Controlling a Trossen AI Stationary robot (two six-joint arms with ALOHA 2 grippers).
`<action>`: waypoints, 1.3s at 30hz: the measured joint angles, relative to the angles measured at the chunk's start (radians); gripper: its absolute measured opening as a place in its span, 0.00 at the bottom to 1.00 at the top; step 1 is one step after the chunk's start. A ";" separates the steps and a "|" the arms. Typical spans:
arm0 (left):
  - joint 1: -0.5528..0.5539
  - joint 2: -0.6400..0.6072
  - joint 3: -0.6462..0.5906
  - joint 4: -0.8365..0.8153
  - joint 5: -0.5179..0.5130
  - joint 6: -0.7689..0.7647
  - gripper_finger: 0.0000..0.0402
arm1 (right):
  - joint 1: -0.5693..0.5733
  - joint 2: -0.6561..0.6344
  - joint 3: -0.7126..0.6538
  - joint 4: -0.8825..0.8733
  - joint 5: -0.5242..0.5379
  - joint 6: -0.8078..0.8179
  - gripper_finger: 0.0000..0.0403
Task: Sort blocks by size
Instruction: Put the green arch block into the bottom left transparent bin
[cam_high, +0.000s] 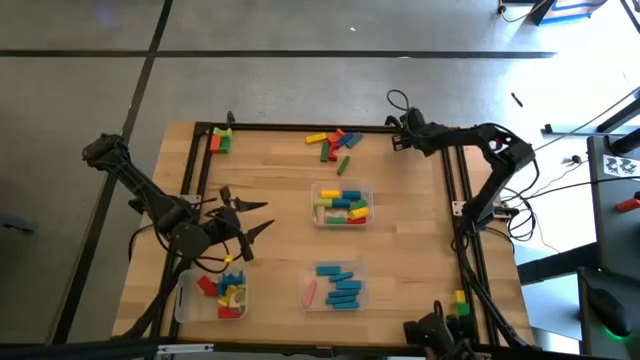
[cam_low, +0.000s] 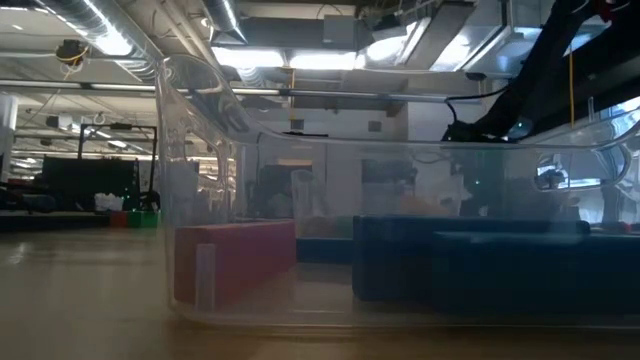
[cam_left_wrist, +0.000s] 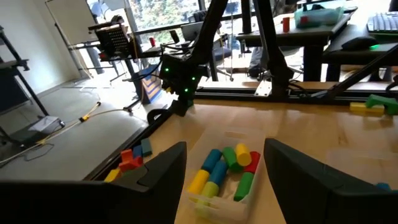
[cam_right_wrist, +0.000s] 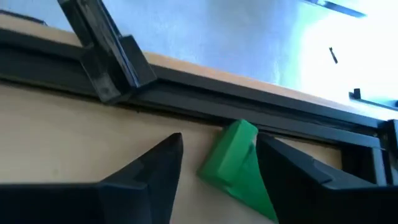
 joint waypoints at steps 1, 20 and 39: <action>0.000 0.000 0.000 -0.004 0.000 -0.002 0.52 | 0.000 0.006 0.000 0.011 -0.002 0.003 0.51; -0.001 0.000 0.000 -0.007 0.000 -0.002 0.52 | 0.108 -0.065 -0.003 0.011 -0.065 -0.085 0.12; -0.081 0.000 0.000 0.014 0.000 -0.024 0.52 | 0.795 -0.436 -0.002 0.159 -0.198 -0.001 0.12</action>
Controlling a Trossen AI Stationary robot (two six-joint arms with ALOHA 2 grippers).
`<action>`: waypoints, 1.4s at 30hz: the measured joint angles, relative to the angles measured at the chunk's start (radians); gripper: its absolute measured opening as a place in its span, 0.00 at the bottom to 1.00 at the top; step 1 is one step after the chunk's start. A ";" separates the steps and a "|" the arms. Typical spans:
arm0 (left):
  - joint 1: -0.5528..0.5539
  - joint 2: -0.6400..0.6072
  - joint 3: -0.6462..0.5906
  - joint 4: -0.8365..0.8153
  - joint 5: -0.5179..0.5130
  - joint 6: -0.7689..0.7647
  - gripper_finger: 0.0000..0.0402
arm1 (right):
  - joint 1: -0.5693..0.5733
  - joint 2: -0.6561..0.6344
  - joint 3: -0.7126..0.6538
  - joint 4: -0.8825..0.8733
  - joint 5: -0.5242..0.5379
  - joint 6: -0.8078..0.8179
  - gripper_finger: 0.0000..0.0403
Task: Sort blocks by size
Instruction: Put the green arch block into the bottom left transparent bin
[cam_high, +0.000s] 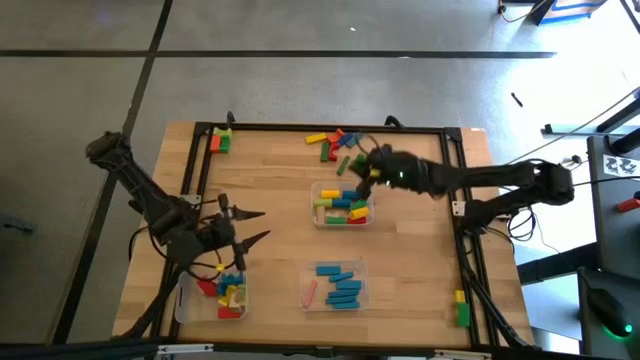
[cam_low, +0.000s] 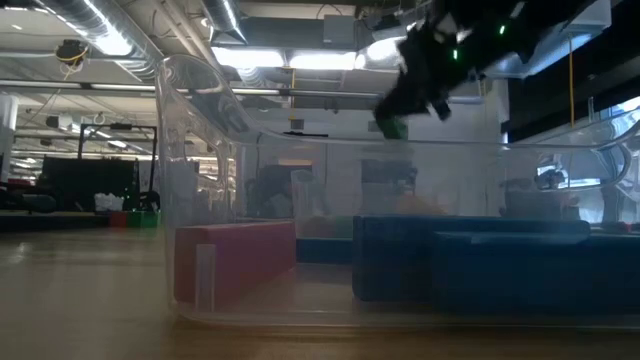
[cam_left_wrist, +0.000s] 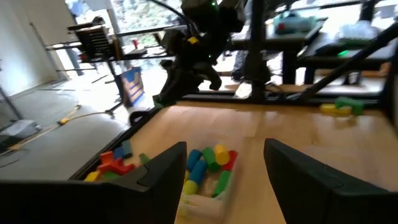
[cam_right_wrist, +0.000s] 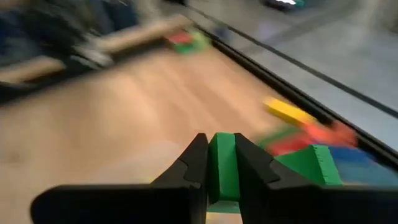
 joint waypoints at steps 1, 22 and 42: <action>-0.015 0.000 0.000 0.021 0.000 0.005 0.52 | 0.043 0.007 0.000 0.045 0.001 0.001 0.12; -0.101 -0.003 0.000 0.085 0.000 0.059 0.52 | 0.504 0.600 0.392 0.462 -0.033 -0.107 0.13; -0.110 -0.003 0.000 0.086 -0.001 0.067 0.52 | 0.528 1.147 1.070 0.416 -0.259 -0.269 0.13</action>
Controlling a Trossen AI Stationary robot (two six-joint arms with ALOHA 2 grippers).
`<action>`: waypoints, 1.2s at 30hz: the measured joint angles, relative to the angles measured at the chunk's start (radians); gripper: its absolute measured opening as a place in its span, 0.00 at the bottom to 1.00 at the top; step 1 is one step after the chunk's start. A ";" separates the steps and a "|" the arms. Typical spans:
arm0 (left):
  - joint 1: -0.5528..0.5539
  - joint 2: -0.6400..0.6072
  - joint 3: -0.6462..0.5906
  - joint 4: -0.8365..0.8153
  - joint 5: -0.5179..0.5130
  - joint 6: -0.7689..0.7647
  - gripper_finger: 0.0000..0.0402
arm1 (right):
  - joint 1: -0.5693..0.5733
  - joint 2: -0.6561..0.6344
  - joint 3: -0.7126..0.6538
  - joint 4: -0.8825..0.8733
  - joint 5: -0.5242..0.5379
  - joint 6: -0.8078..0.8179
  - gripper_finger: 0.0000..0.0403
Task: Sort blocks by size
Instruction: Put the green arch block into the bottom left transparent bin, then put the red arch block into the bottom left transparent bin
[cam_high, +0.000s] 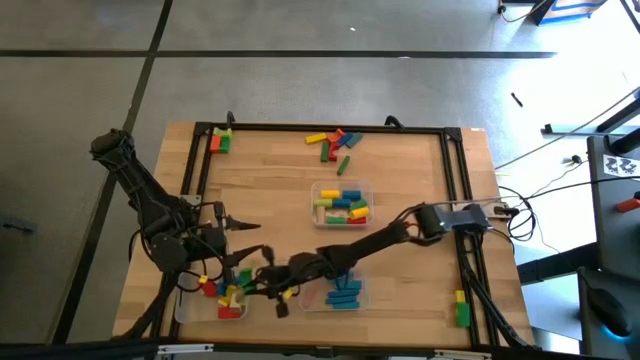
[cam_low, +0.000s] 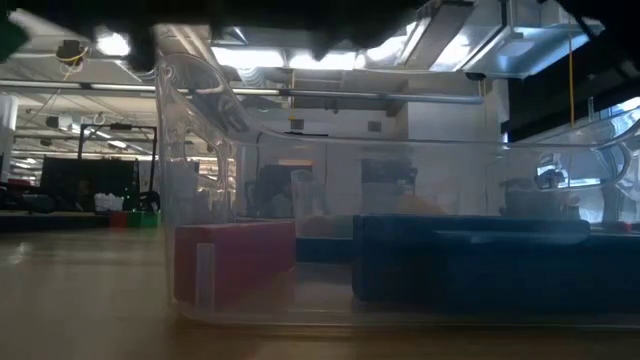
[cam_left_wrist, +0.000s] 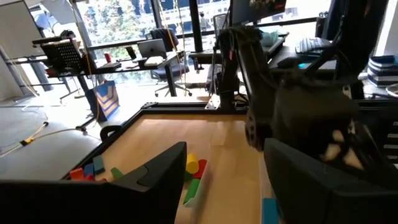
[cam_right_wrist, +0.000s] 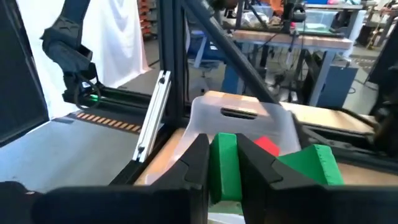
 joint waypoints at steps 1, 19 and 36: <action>-0.001 0.000 0.000 0.000 0.000 0.000 0.52 | 0.000 0.027 0.032 -0.006 -0.002 0.000 0.13; -0.007 0.000 0.000 0.002 0.000 0.008 0.52 | -0.002 0.281 0.383 -0.024 0.000 0.087 0.32; -0.012 0.000 0.000 0.000 0.000 -0.008 0.52 | -0.009 0.086 0.385 -0.575 -0.097 -0.089 0.62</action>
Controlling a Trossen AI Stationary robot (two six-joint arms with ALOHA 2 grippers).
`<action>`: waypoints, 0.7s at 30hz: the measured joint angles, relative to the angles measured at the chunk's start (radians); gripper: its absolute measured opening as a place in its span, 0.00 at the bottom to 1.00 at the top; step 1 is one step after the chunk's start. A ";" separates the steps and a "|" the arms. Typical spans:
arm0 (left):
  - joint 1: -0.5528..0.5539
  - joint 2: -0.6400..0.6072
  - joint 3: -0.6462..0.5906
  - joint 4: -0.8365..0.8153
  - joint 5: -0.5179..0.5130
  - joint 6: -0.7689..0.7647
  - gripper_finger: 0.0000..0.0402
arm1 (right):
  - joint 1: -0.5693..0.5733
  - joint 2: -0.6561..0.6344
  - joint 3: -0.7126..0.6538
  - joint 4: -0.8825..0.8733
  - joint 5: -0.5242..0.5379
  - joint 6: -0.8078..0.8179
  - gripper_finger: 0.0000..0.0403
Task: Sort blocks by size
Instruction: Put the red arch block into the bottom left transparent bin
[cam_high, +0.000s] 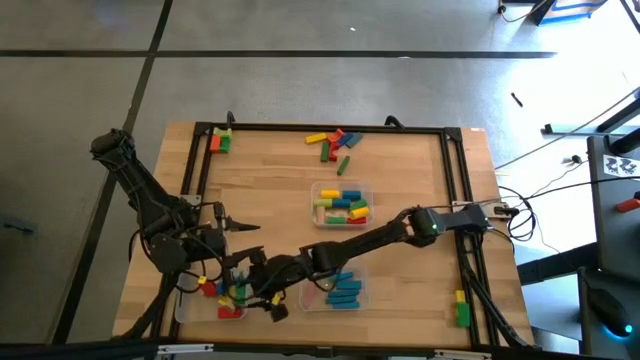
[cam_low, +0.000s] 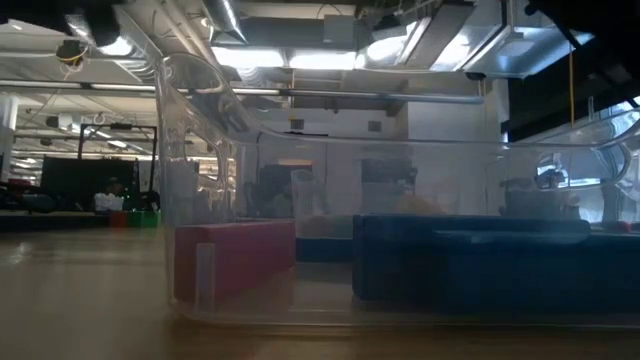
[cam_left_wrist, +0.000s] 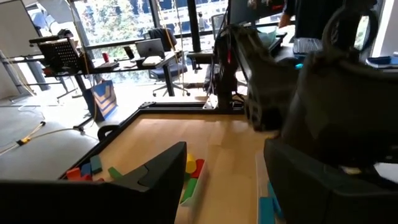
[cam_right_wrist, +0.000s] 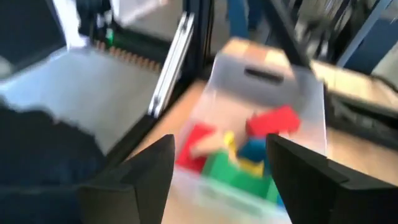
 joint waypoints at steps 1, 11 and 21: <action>-0.002 -0.002 0.000 -0.001 0.000 0.004 0.52 | 0.000 -0.014 0.000 -0.050 -0.003 -0.011 0.62; -0.015 -0.005 0.000 0.000 -0.001 0.000 0.52 | 0.002 -0.095 -0.001 -0.332 0.011 -0.039 0.58; -0.015 -0.005 0.000 0.000 -0.001 0.003 0.52 | -0.004 -0.099 -0.002 -0.459 0.010 -0.041 0.58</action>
